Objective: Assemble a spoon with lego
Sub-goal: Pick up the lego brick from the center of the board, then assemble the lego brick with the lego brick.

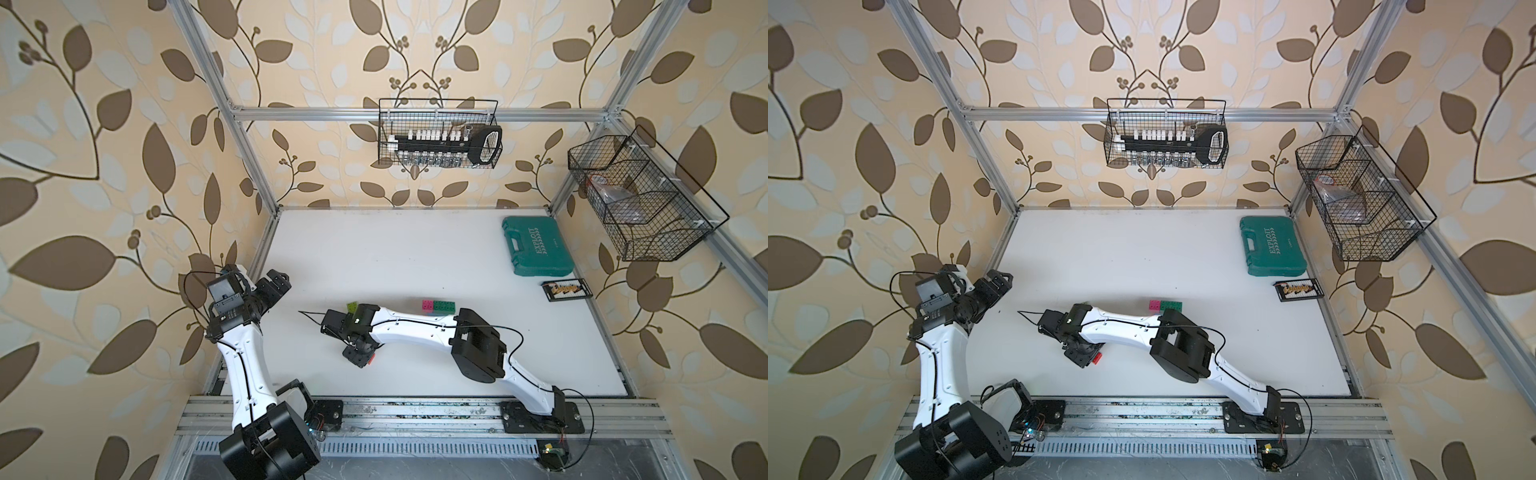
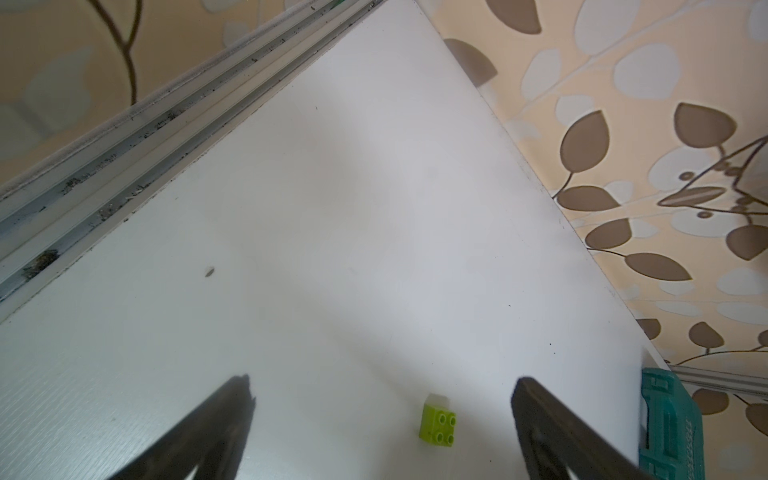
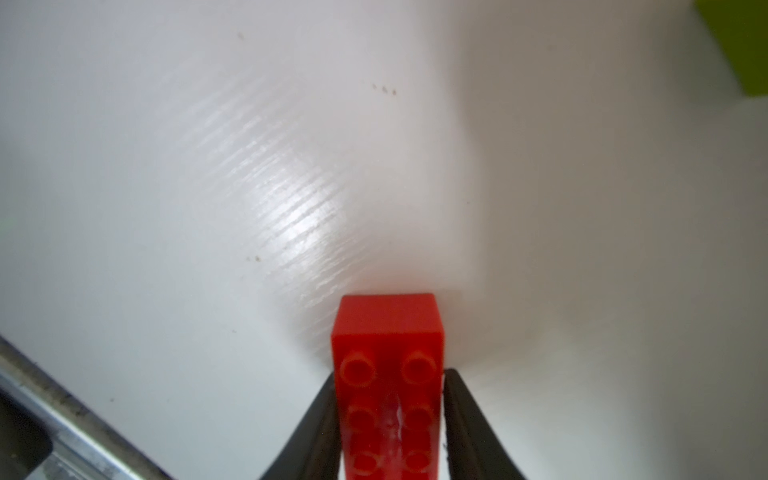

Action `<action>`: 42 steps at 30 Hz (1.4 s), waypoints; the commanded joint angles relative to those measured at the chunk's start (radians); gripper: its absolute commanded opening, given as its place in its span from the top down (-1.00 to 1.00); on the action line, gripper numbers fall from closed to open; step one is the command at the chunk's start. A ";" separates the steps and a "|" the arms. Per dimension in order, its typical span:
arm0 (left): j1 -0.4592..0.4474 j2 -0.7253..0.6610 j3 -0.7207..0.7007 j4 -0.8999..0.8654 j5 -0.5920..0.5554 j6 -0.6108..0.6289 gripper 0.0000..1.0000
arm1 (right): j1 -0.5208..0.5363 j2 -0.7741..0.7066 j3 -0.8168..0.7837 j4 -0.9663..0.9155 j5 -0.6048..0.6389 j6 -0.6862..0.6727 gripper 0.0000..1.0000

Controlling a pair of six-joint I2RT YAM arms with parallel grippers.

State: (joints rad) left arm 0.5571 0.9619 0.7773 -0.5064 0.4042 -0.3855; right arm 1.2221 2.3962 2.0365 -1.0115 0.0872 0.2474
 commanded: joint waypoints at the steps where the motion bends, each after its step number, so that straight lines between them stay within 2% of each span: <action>1: 0.003 -0.008 -0.004 0.017 0.037 0.032 -0.98 | 0.002 0.028 -0.003 -0.017 -0.012 -0.015 0.57; 2: 0.003 -0.008 -0.005 0.018 0.039 0.033 -0.98 | 0.002 0.030 0.004 -0.027 -0.013 -0.017 0.63; 4: 0.002 -0.010 -0.004 0.018 0.047 0.035 -0.98 | 0.001 0.027 0.014 -0.048 -0.011 -0.025 0.94; 5: 0.000 -0.013 -0.007 0.022 0.055 0.036 -0.98 | 0.001 0.016 0.014 -0.054 0.000 -0.024 1.00; 9: -0.026 -0.036 -0.010 0.033 0.090 0.047 -0.98 | -0.030 -0.132 -0.040 -0.049 0.003 -0.033 1.00; 14: -0.091 -0.097 -0.026 0.050 0.126 0.072 -0.98 | -0.152 -0.396 -0.085 -0.108 0.019 -0.096 1.00; 16: -0.126 -0.132 -0.038 0.060 0.158 0.072 -0.98 | -0.230 -0.490 -0.095 -0.168 0.006 -0.160 1.00; 18: -0.167 -0.181 -0.062 0.074 0.190 0.070 -0.98 | -0.317 -0.562 -0.111 -0.251 -0.136 -0.304 1.00; 20: -0.216 -0.239 -0.096 0.082 0.206 0.059 -0.98 | -0.383 -0.638 -0.163 -0.285 -0.112 -0.388 1.00; 22: -0.282 -0.307 -0.141 0.096 0.213 0.030 -0.98 | -0.429 -0.692 -0.205 -0.324 -0.088 -0.496 1.00; 26: -0.460 -0.385 -0.171 0.110 0.181 0.016 -0.98 | -0.494 -0.738 -0.279 -0.359 -0.179 -0.706 1.00; 29: -0.573 -0.403 -0.185 0.107 0.162 0.035 -0.98 | -0.512 -0.729 -0.326 -0.355 -0.154 -0.767 1.00; 32: -0.701 -0.405 -0.194 0.102 0.120 0.037 -0.98 | -0.543 -0.696 -0.292 -0.368 -0.216 -0.808 1.00; 36: -0.920 -0.406 -0.223 0.099 -0.054 0.028 -0.98 | -0.547 -0.671 -0.294 -0.348 -0.158 -0.853 1.00; 39: -1.075 -0.405 -0.331 0.213 -0.157 -0.023 -0.98 | -0.547 -0.662 -0.314 -0.327 -0.133 -0.865 1.00; 42: -1.233 -0.433 -0.406 0.266 -0.320 0.010 -0.98 | -0.546 -0.652 -0.340 -0.292 -0.125 -0.870 1.00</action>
State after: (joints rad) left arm -0.5892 0.5522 0.4160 -0.3328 0.2710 -0.3740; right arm 0.6739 1.7214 1.7222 -1.3312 -0.0551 -0.5892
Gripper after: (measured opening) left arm 0.989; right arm 0.285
